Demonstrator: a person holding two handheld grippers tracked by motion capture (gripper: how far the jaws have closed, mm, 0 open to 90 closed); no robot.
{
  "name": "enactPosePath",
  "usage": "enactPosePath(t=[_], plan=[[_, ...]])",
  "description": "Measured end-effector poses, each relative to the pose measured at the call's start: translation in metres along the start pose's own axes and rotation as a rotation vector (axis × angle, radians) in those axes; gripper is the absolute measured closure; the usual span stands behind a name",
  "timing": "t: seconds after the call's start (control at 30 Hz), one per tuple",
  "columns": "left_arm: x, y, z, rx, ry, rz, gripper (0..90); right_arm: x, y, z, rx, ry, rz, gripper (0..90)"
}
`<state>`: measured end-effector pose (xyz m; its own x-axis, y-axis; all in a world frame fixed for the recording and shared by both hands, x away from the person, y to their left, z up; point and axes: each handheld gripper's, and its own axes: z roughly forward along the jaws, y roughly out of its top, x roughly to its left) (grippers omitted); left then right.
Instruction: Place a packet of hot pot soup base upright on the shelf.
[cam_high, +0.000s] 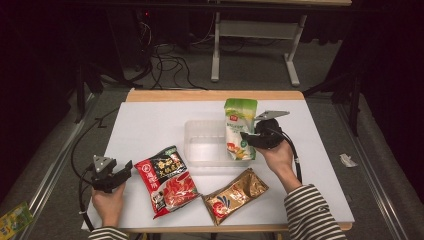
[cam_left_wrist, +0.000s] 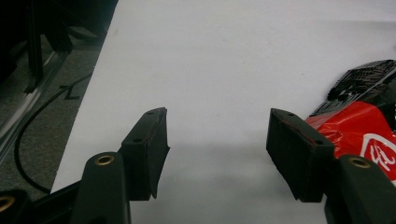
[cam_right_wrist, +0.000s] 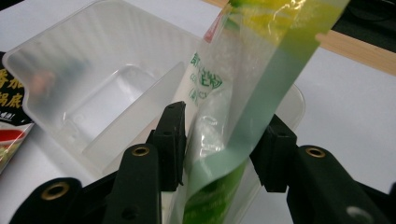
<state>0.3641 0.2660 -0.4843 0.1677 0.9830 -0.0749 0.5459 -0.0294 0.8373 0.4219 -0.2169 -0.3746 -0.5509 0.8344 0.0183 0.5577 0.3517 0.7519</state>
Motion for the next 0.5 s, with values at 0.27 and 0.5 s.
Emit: enactPosePath(t=[0.27, 0.5], plan=[[0.0, 0.0, 0.0, 0.001, 0.002, 0.001, 39.0, 0.002, -0.012, -0.014, 0.028, 0.027, -0.023, 62.9], [0.0, 0.0, 0.0, 0.002, 0.001, 0.001, 39.0, 0.006, -0.027, -0.019, 0.06, 0.045, -0.045, 63.1]])
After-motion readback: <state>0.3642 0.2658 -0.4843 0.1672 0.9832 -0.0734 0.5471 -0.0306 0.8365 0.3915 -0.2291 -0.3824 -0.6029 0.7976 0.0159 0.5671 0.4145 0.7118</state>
